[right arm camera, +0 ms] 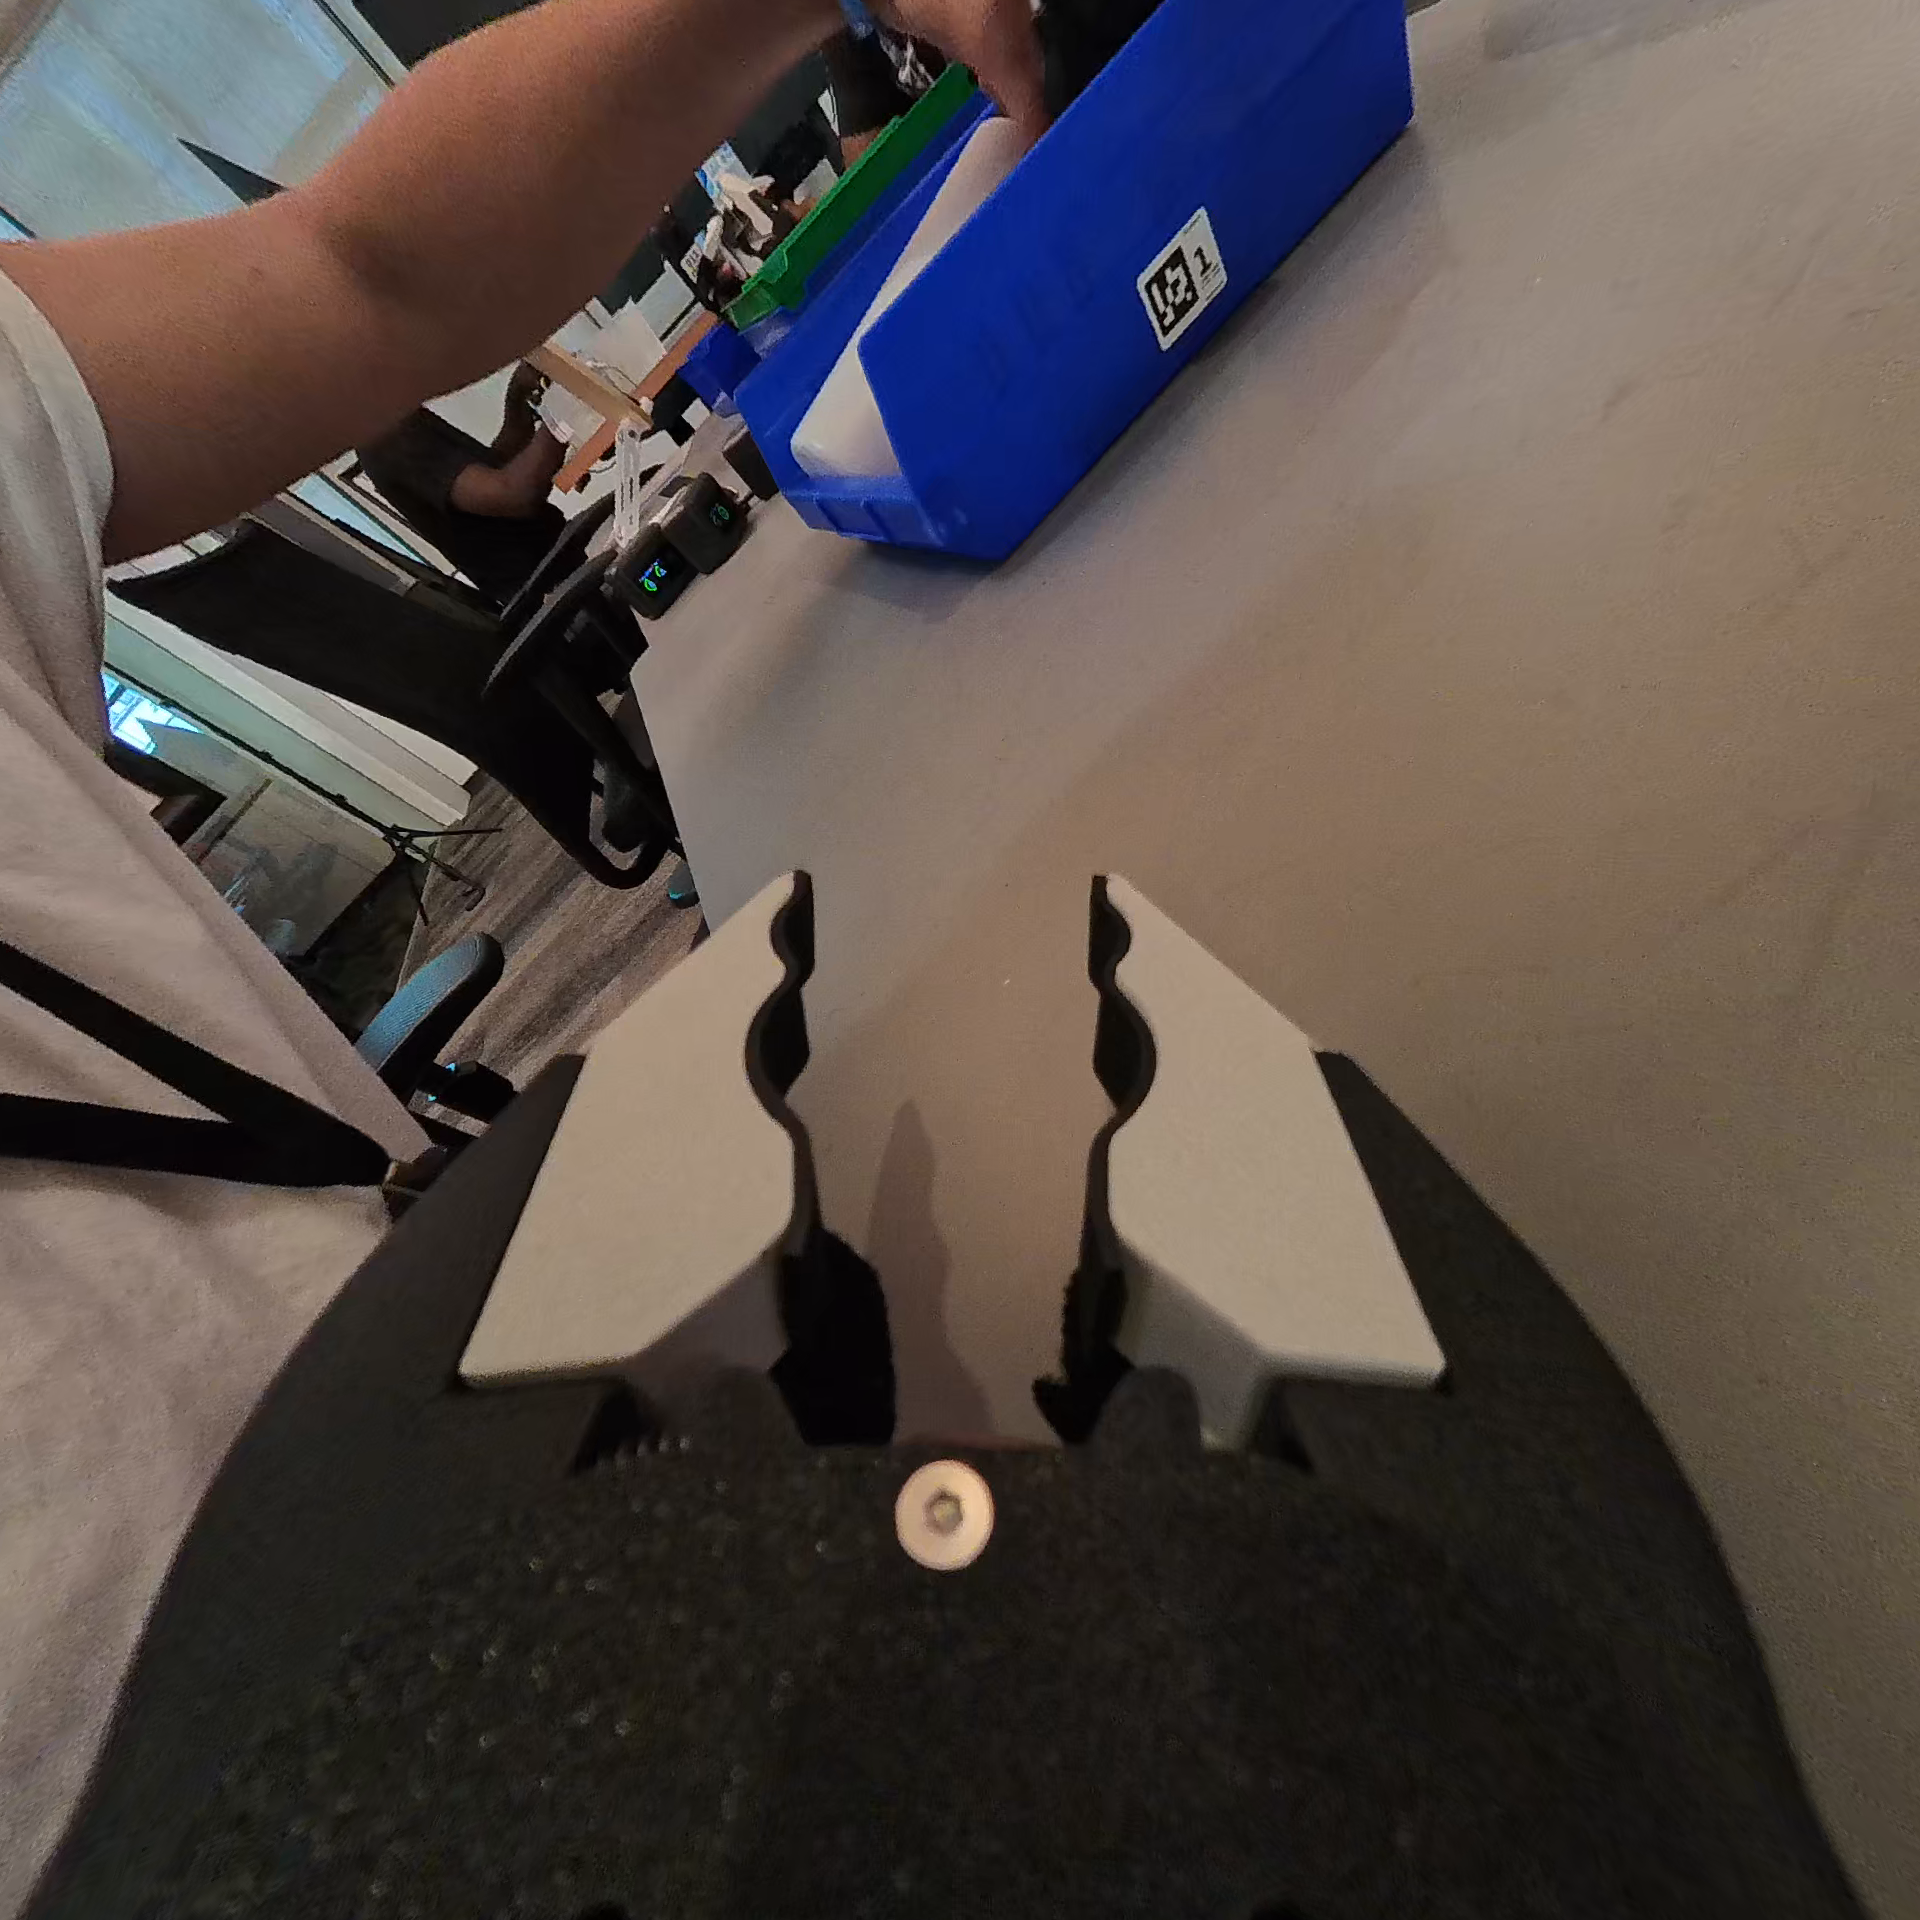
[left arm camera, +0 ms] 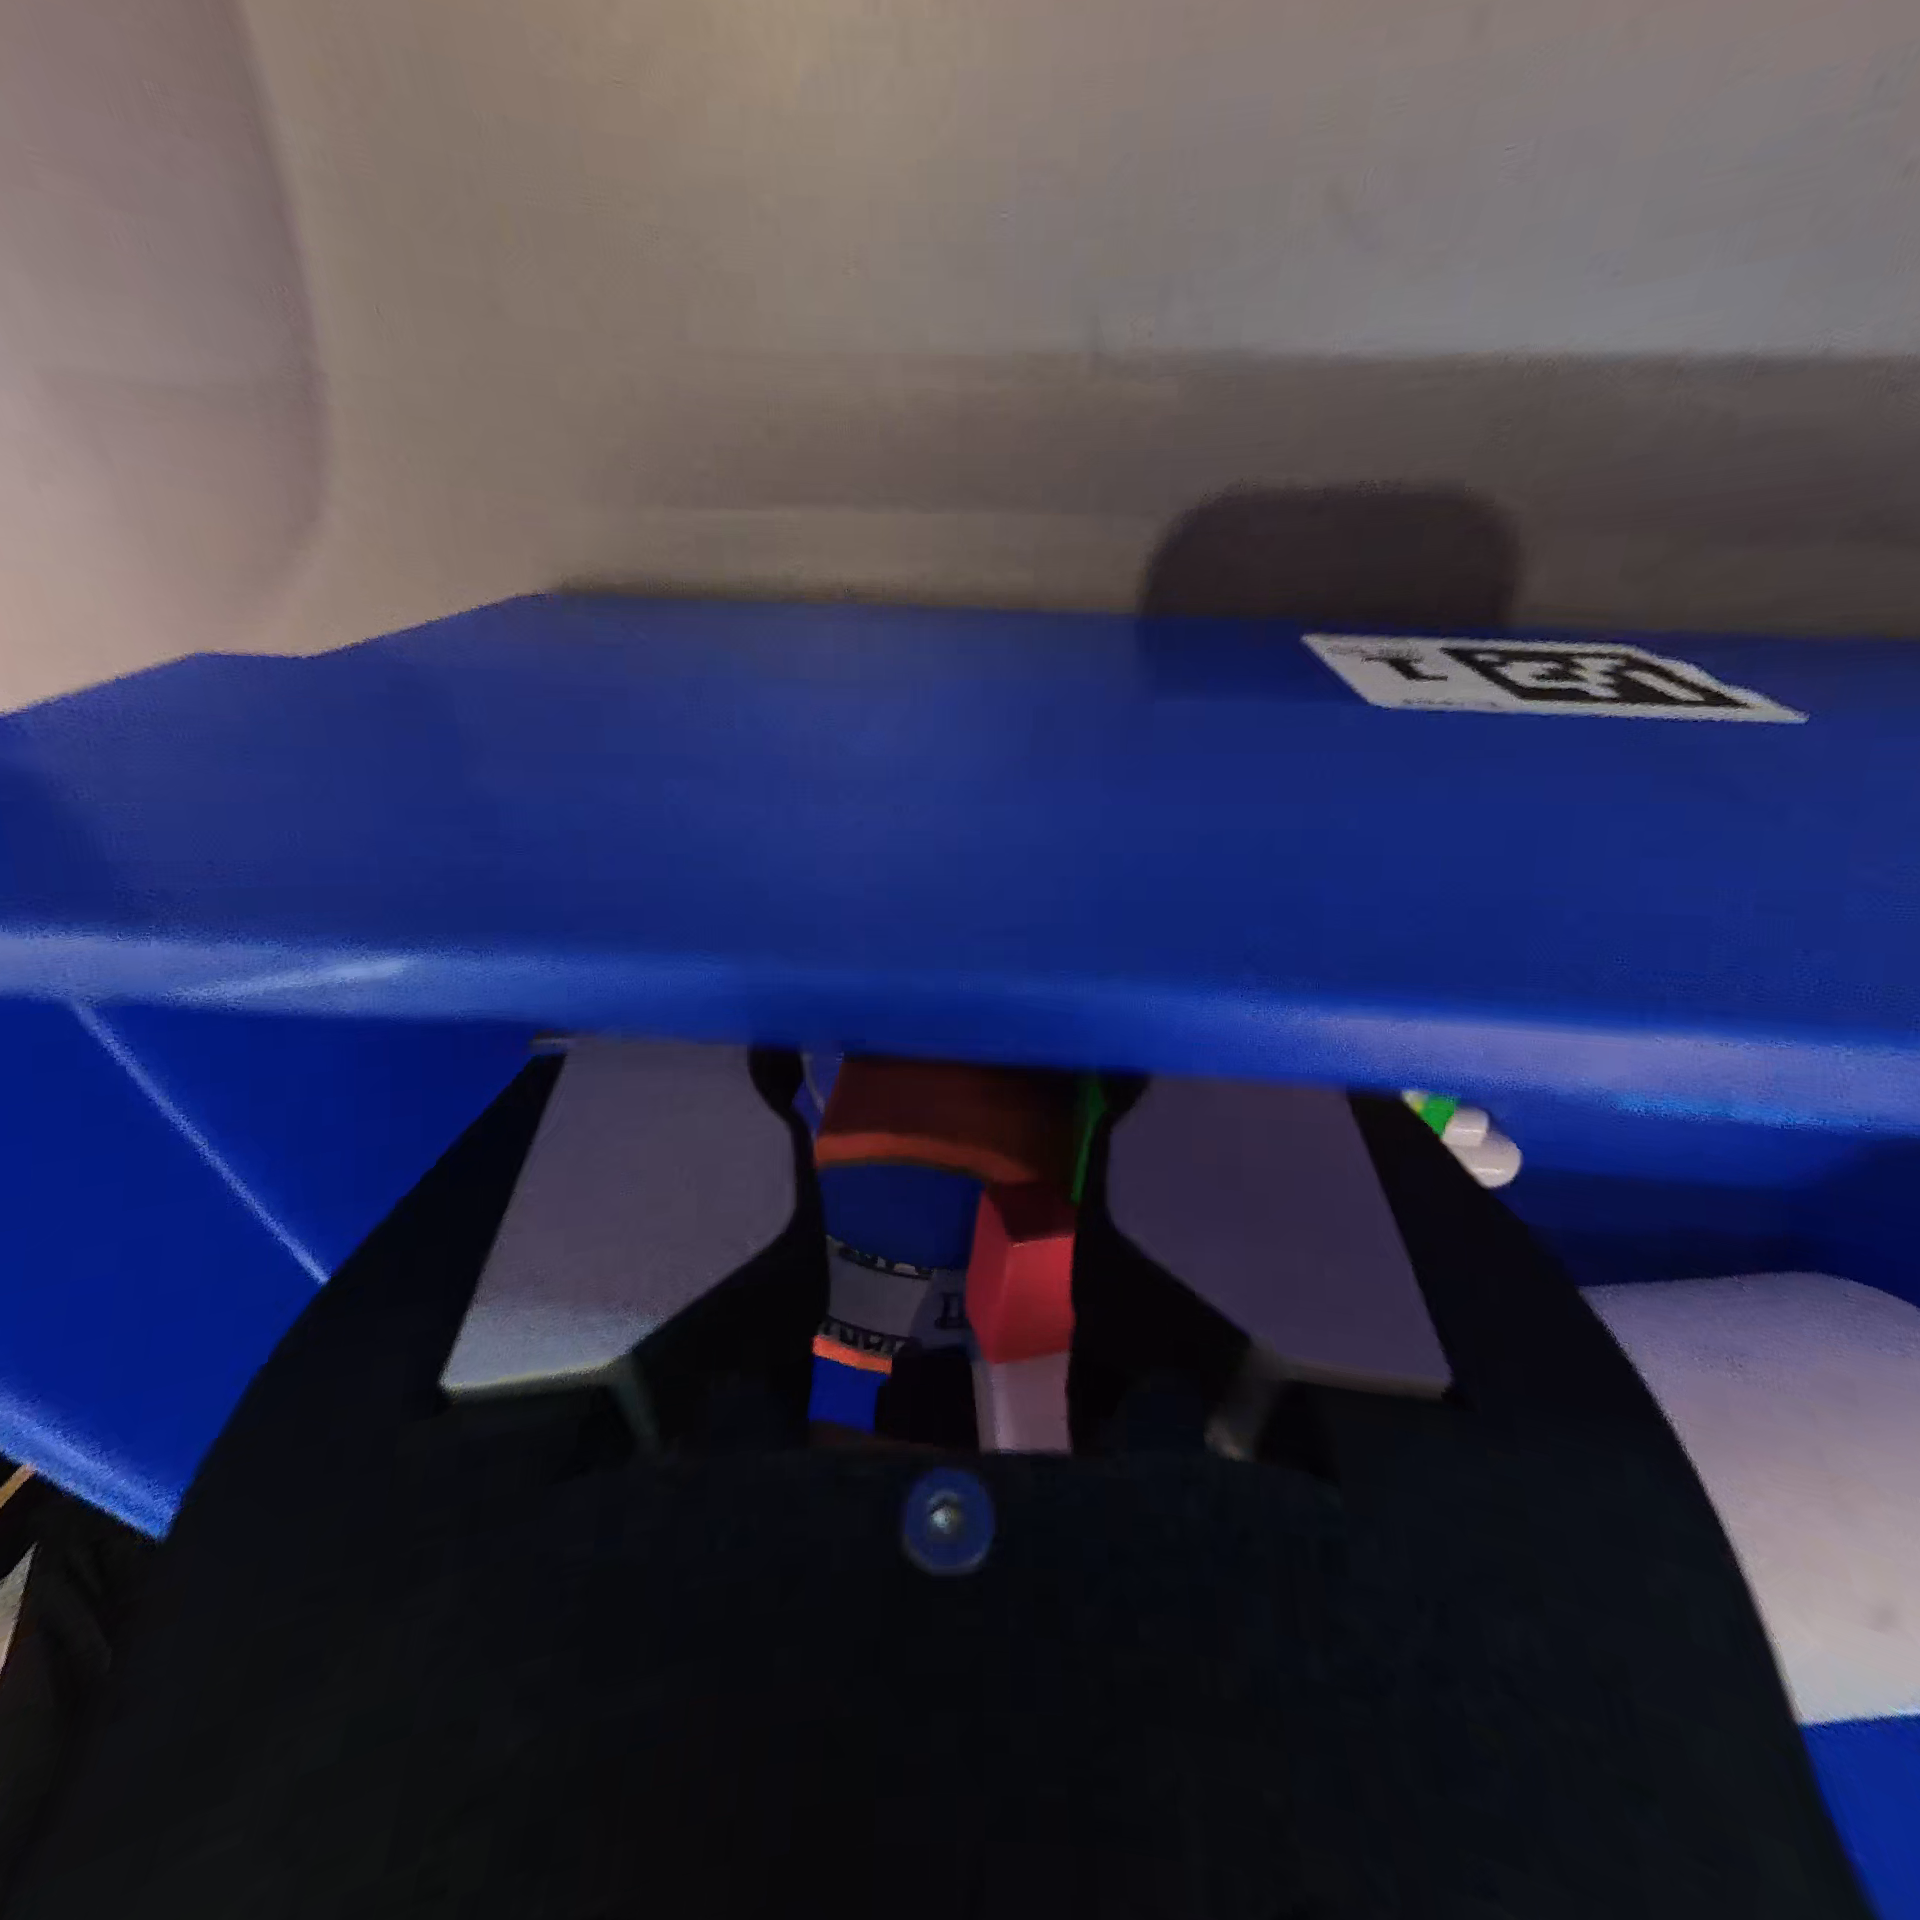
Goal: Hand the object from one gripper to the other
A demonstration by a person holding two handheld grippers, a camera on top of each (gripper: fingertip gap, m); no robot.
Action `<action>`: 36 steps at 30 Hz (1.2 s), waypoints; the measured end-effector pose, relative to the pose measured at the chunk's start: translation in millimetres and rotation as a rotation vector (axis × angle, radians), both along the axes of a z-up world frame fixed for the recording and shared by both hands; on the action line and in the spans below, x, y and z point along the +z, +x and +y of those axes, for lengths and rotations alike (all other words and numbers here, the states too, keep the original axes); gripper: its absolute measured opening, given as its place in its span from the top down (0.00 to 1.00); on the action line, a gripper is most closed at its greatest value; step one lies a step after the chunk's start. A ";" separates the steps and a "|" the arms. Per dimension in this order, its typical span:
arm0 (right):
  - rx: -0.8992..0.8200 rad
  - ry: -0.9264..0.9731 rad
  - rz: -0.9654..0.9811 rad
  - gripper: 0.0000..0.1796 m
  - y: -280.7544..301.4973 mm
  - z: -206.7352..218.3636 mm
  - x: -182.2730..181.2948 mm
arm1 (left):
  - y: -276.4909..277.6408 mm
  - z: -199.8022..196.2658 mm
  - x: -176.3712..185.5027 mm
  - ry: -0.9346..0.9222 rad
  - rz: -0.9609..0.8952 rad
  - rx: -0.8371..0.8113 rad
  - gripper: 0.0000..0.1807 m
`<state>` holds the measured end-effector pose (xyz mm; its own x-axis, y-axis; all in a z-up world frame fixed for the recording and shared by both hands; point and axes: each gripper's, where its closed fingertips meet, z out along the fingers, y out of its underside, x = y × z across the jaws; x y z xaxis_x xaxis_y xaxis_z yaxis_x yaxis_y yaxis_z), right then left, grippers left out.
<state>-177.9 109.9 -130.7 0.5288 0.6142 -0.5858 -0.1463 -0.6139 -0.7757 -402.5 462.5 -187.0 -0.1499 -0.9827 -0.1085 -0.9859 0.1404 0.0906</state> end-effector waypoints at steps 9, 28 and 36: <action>0.054 -0.010 -0.030 0.70 -7.3 -8.8 -5.9 | 1.5 2.0 0.3 0.006 0.023 -0.009 0.71; 0.133 -0.031 -0.069 0.70 -20.7 -19.5 -15.1 | -4.1 1.8 0.0 -0.004 0.019 0.021 0.88; 0.154 -0.039 -0.067 0.70 -23.9 -23.0 -15.8 | -4.1 1.0 2.8 0.045 0.041 0.012 0.83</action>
